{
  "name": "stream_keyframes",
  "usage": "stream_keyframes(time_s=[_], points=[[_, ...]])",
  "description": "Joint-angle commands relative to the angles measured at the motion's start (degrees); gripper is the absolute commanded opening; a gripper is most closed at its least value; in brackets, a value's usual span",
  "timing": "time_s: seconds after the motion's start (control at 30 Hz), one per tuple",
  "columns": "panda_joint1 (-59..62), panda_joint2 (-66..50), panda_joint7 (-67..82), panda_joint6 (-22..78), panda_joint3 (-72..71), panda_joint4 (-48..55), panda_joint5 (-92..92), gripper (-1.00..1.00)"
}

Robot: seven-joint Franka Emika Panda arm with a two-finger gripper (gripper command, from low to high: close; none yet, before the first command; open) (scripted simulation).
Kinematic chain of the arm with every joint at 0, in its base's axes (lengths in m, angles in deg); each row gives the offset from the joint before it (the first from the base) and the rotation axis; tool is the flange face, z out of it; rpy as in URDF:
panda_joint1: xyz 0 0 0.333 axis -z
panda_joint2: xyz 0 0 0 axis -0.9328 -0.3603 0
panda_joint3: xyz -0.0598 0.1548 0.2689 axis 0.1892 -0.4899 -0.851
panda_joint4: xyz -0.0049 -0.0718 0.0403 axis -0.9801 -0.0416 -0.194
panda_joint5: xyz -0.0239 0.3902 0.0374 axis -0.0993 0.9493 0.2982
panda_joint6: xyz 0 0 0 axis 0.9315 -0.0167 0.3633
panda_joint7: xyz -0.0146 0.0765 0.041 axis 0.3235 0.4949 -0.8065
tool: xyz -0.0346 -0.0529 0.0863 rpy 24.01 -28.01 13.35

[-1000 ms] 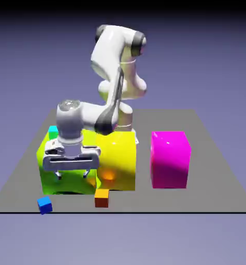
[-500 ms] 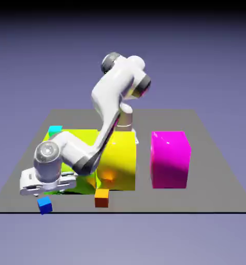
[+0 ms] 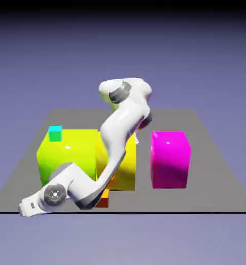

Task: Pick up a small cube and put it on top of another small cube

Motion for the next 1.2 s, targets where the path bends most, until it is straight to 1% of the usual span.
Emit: stream_keyframes(time_s=[0.0,0.1,0.13,0.6,1.03,1.1,1.17], points=[[0.0,0.0,0.0,0.0,0.0,0.0,0.0,-1.0],[-0.2,2.7,-0.24,7.46,1.83,5.47,-1.72,-1.0],[1.68,4.1,0.95,6.6,2.18,6.01,-0.81,-1.0],[19.22,33.01,-29.36,22.62,-3.74,-3.16,0.33,-1.0],[28.13,54.5,-61.75,41.42,-10.36,-13.1,-2.31,-1.0],[27.16,54.07,-62.99,42.36,-10.65,-13.5,-2.92,-1.0],[26.03,55.48,-63.34,39.28,-10.67,-17.65,-3.3,-1.0]])
